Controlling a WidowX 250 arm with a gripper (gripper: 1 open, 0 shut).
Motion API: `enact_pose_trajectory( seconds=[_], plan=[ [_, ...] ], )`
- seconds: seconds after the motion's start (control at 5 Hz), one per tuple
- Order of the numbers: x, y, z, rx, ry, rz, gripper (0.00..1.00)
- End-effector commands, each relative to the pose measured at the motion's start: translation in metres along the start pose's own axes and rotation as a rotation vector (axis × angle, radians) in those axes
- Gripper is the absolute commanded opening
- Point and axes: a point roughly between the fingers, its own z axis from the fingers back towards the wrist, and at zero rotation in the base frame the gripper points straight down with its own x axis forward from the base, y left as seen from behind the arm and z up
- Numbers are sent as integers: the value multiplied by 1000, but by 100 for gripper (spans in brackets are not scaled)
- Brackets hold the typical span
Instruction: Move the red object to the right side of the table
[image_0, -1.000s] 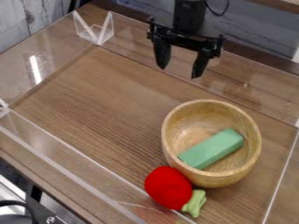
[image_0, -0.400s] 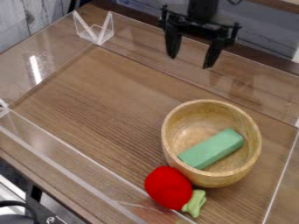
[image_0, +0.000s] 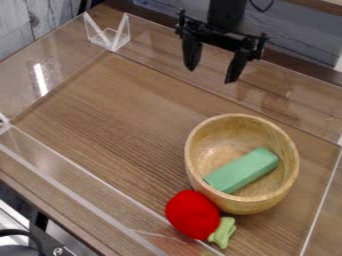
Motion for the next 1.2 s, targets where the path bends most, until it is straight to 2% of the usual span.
enact_pose_trajectory(
  seconds=[0.0, 0.4, 0.6, 0.8, 1.0],
  plan=[
    [17, 5, 5, -6, -55, 65, 100],
    [13, 17, 29, -14, -57, 55, 100],
    [10, 20, 32, -31, -62, 29, 100],
    [5, 20, 29, -33, -51, -8, 100],
    [-9, 14, 22, -21, -11, 83, 100]
  ],
)
